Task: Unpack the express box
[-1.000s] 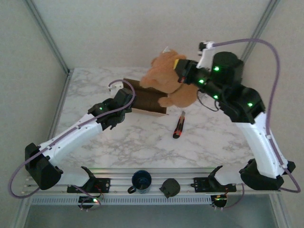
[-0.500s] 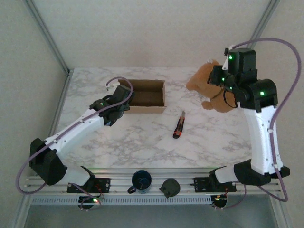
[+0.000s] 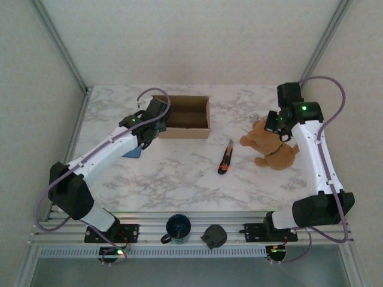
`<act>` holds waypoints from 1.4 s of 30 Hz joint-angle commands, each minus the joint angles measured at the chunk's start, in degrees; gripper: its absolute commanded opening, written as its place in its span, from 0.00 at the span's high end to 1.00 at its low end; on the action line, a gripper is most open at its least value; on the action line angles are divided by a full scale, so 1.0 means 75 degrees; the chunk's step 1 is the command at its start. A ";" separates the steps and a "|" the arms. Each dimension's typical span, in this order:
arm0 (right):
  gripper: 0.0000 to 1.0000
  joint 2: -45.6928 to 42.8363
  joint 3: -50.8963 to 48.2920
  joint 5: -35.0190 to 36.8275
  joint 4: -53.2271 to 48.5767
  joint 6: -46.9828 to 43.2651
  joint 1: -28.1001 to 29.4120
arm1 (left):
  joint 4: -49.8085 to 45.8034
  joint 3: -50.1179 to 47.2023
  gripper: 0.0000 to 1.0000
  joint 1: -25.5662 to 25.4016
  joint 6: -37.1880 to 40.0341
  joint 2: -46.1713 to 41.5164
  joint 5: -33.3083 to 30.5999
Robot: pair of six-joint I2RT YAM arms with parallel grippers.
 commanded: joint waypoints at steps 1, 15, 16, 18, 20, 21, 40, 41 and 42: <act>1.00 -0.0126 -0.0088 0.0314 0.0298 -0.0196 -0.0083 | -0.1009 0.0784 1.00 0.0137 0.0160 0.0289 0.0487; 1.00 0.0202 0.0198 0.0309 0.0030 -0.0797 -0.0212 | -0.2526 0.2473 1.00 0.0715 0.0940 0.1446 0.2309; 1.00 0.0239 0.0260 0.0302 -0.0001 -0.0849 -0.0216 | -0.2554 0.2542 1.00 0.0788 0.0955 0.1488 0.2387; 1.00 0.0283 0.0340 0.0273 -0.0055 -0.0957 -0.0217 | -0.2650 0.2695 1.00 0.0889 0.0991 0.1579 0.2404; 1.00 0.0335 0.0384 0.0261 -0.0118 -0.1049 -0.0218 | -0.2745 0.2802 0.93 0.0962 0.1013 0.1679 0.2387; 1.00 0.0356 0.0369 0.0261 -0.0141 -0.1078 -0.0212 | -0.2744 0.2800 0.86 0.0973 0.1026 0.1706 0.2361; 1.00 0.0945 0.0654 0.1973 -0.0538 -0.1572 -0.0162 | -0.3606 0.6684 0.28 0.0987 0.1130 0.2373 0.2112; 1.00 0.0926 0.0784 0.2231 -0.0662 -0.1612 -0.0174 | -0.3577 0.6668 0.27 0.0987 0.1130 0.2298 0.2111; 1.00 0.0919 0.0931 0.2578 -0.0829 -0.1659 -0.0182 | -0.3523 0.6602 0.24 0.0987 0.1119 0.2193 0.2112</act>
